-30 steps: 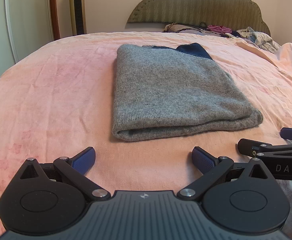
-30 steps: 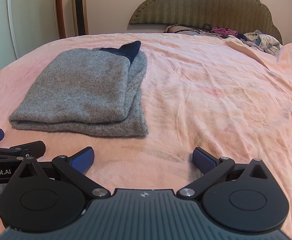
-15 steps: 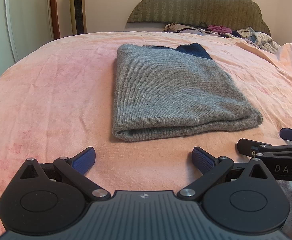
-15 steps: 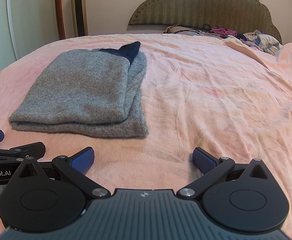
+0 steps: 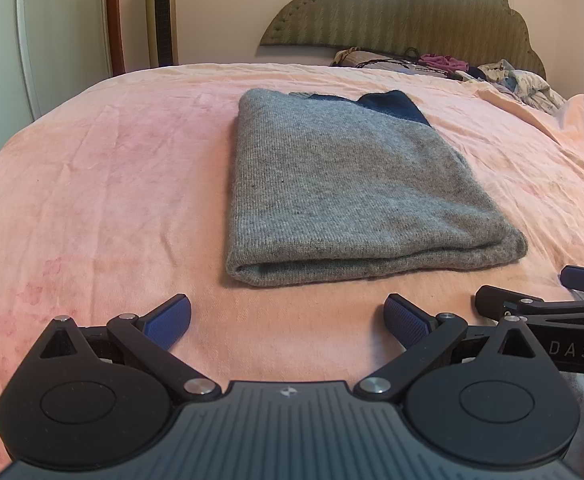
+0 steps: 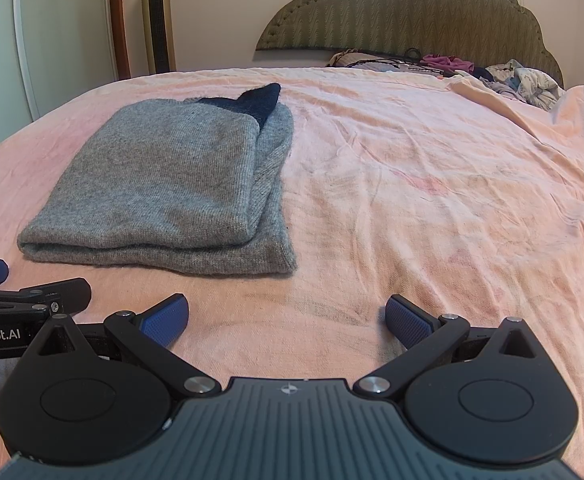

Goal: Fold small clothes

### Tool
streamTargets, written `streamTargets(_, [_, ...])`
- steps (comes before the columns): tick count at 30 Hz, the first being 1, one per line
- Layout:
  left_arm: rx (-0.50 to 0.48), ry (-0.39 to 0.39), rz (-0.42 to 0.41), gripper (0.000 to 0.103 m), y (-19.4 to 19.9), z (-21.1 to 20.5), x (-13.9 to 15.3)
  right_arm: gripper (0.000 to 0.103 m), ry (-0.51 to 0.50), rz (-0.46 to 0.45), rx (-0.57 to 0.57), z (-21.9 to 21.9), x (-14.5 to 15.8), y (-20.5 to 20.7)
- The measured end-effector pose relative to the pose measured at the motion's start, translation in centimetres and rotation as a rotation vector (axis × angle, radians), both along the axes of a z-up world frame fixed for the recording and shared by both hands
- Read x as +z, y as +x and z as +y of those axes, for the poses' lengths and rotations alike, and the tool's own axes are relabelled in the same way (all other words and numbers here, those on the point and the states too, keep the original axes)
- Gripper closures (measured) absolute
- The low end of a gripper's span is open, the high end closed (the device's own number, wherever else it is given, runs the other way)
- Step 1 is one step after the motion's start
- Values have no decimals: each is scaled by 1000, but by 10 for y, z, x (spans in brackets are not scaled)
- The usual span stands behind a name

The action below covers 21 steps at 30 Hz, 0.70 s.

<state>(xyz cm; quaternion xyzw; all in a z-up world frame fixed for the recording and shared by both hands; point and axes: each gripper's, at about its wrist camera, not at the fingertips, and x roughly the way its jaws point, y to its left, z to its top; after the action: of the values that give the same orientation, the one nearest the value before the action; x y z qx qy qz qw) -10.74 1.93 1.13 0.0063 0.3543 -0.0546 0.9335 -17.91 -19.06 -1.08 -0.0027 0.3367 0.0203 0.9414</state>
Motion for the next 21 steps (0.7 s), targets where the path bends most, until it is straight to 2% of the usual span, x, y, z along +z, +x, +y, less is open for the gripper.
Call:
streamTargets(9, [15,8,-8,0,-1,0,0,0,1,0,0,0,0,0])
streamTargets(14, [35,72,-30,0,-4,-5,-1,0,0,-1,-1,0,0,0])
streamTargets(17, [35,41,-16,0,-1,0,-1,0,1,-1,-1,0,0,0])
streamTargets(21, [33,38,-17,0,-1,1,-1,0,1,-1,-1,0,0,0])
